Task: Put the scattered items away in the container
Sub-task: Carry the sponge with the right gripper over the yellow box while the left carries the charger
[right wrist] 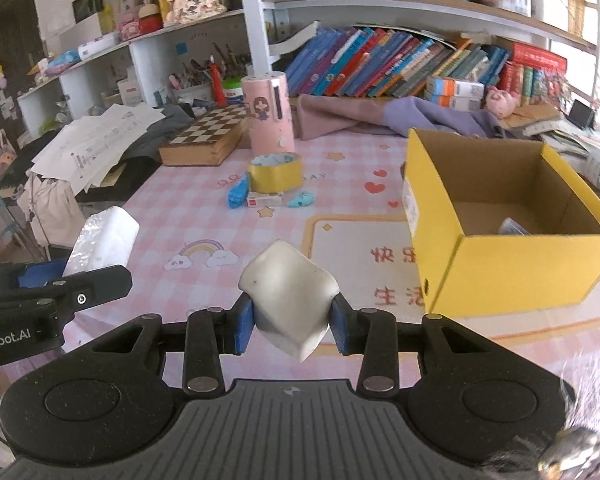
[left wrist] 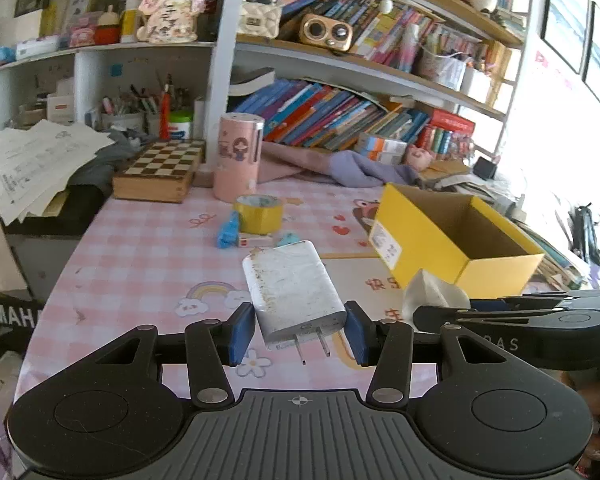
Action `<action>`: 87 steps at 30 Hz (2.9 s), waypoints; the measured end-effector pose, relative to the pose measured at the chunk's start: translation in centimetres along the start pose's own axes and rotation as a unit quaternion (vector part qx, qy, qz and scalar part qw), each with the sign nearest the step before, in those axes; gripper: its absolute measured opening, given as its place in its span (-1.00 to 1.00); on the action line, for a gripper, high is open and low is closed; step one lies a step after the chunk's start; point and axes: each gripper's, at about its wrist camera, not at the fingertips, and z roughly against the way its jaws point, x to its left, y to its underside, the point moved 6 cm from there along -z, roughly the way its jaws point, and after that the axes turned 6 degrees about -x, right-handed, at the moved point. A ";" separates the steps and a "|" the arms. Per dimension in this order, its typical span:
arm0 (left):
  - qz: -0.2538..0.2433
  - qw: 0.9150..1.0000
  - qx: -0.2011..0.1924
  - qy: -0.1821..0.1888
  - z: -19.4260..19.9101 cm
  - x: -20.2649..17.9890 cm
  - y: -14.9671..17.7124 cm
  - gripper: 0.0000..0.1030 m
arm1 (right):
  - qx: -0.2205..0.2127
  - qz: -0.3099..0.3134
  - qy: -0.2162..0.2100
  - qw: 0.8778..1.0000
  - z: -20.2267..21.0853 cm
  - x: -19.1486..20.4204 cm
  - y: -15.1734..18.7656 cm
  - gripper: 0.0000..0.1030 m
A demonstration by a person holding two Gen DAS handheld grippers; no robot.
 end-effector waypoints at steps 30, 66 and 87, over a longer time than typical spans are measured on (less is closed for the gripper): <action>-0.049 0.989 0.074 0.119 -2.7 -7.9 3.1 -0.09 | 0.042 -0.083 0.104 0.990 5.3 -7.5 5.3 -0.30; -0.140 0.970 0.051 0.194 -8.3 -18.7 0.6 -0.09 | 0.024 -0.132 0.158 0.978 5.1 -18.0 3.5 -0.30; -0.153 0.977 0.007 0.150 -14.7 -22.8 -4.7 -0.08 | -0.055 -0.084 0.128 0.987 1.7 -25.2 -5.3 -0.30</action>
